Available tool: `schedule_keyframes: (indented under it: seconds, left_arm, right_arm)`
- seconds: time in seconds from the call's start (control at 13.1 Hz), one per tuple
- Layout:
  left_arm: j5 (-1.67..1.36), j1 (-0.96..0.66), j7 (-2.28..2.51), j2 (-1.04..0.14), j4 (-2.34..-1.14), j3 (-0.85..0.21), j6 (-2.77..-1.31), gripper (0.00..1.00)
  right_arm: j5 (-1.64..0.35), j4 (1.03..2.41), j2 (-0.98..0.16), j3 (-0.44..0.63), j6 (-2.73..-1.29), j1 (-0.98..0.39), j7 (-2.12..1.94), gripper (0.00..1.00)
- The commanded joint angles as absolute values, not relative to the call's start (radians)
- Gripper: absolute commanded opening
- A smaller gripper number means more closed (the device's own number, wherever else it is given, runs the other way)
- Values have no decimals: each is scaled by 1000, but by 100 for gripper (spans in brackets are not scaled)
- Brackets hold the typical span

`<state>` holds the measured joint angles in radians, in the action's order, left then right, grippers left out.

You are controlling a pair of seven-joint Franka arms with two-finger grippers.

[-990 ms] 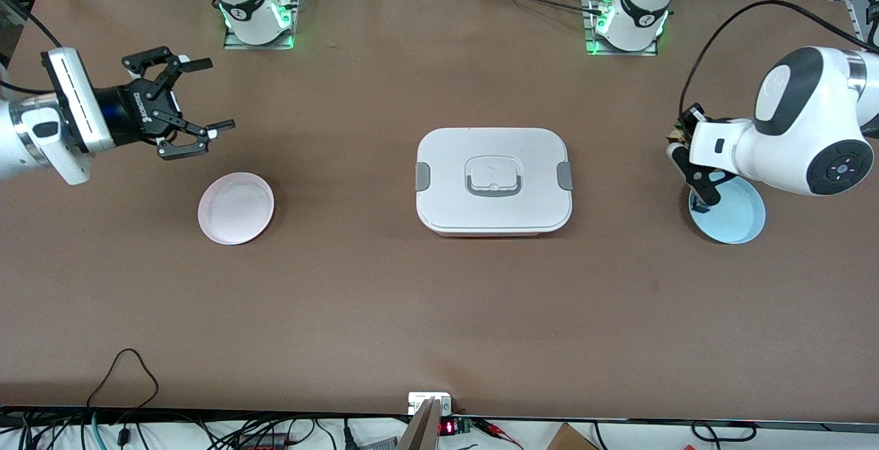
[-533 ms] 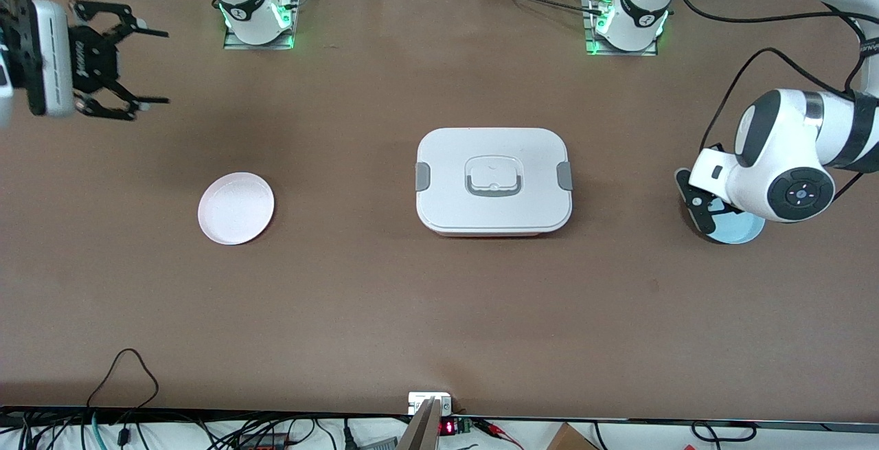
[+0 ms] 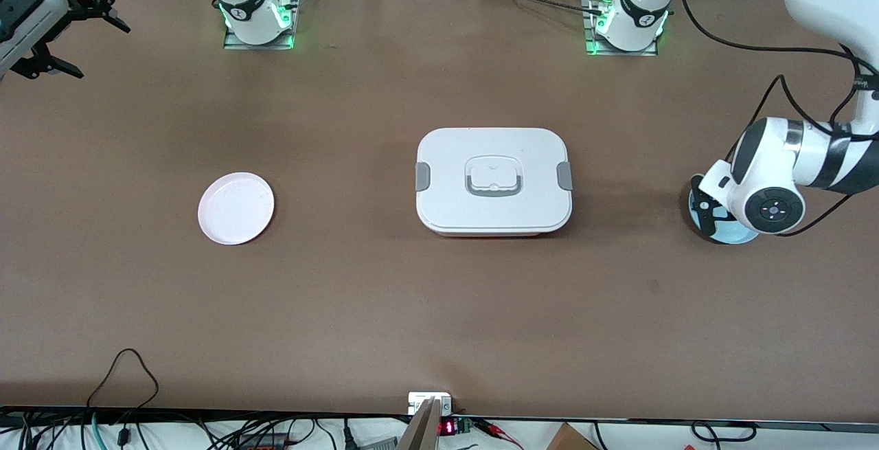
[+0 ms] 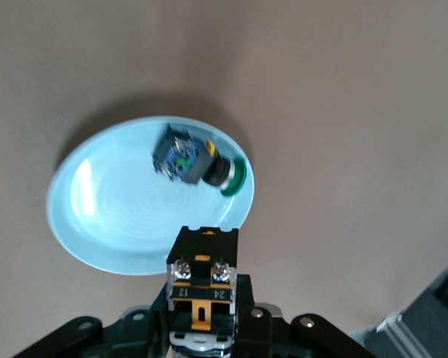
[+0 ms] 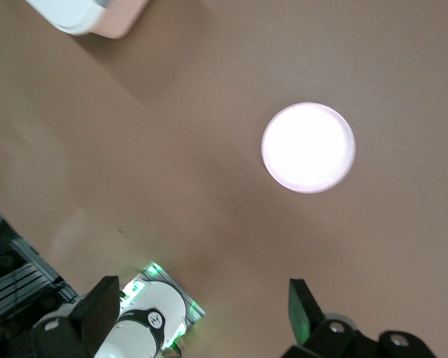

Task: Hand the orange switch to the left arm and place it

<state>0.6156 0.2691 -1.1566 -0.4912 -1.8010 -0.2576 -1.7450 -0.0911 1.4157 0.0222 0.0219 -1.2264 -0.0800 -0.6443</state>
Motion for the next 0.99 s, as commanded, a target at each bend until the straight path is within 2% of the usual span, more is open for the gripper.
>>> schedule_keyframes:
  seconds: [0.0,0.23,0.53,0.91]
  left_arm:
    - [696,317,-1183,-557,-1816,-267,-1775,18]
    - [713,363,-1186,-586,-1824,-265,-1905,20]
    - [733,411,-1218,-610,-1830,-267,-2006,20]
    - [733,425,-1218,-626,-1839,-267,-2034,23]
  right_arm:
    - [-28,1436,41,23,-1250,-92,-607,100]
    - [67,1433,41,-12,-1282,-100,-591,100]
    - [72,1437,38,-46,-1301,-100,-512,100]
    - [58,1534,31,-44,-1448,-97,-245,100]
